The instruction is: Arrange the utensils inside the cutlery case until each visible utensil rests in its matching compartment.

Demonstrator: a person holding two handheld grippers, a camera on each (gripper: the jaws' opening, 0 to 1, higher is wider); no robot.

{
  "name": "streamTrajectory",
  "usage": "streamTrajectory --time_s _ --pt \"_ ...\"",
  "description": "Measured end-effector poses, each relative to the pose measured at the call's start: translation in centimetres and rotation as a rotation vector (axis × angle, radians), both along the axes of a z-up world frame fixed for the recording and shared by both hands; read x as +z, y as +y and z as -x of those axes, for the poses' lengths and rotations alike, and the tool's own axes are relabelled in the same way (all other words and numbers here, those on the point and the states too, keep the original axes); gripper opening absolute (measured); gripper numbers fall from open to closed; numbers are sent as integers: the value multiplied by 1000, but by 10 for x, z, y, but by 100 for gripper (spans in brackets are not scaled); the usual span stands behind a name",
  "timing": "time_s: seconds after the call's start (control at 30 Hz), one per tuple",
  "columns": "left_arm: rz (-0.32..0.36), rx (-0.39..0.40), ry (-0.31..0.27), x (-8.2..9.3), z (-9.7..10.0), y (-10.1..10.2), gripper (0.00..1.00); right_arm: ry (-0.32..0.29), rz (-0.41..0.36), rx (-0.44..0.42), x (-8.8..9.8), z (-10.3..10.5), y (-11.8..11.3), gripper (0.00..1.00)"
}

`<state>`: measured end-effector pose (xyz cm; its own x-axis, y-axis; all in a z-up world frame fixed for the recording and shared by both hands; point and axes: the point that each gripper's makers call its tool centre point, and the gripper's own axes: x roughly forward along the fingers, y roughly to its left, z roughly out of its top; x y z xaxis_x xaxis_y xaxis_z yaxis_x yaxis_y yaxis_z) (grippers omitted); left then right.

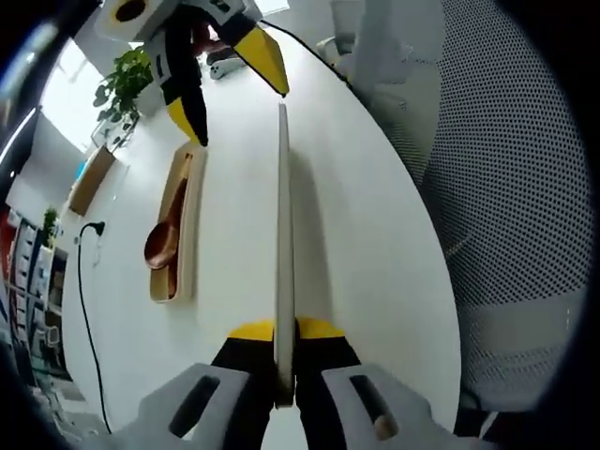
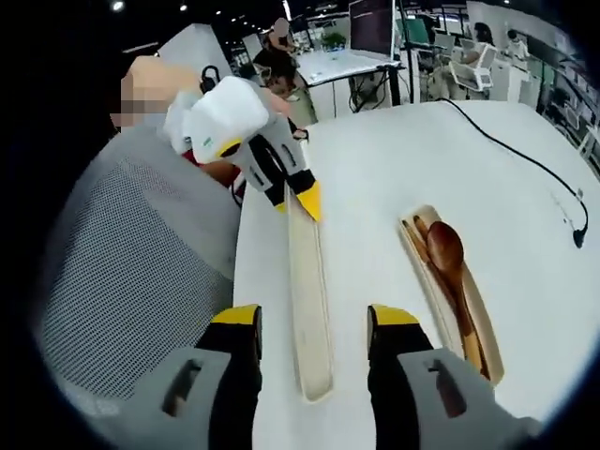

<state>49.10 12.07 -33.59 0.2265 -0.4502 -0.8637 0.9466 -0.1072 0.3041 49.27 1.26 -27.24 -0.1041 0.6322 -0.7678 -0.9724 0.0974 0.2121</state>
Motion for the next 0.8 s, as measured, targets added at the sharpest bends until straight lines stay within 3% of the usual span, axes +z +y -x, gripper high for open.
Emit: streamTrajectory --time_s 0.17,0.27,0.43,0.57,0.8 --pt "-1 33 58 0 3 1 5 -58 -12 -12 8 -5 -3 46" --pt "0 56 86 0 3 3 5 -130 -49 -67 22 -20 -6 47" --pt "2 111 148 0 6 7 5 -248 -49 -109 39 -38 -20 52" --pt "-4 135 173 2 7 13 5 -275 -59 -149 50 -42 -31 53" --pt "-5 175 212 4 10 19 5 -308 -16 -144 50 -39 -44 54"
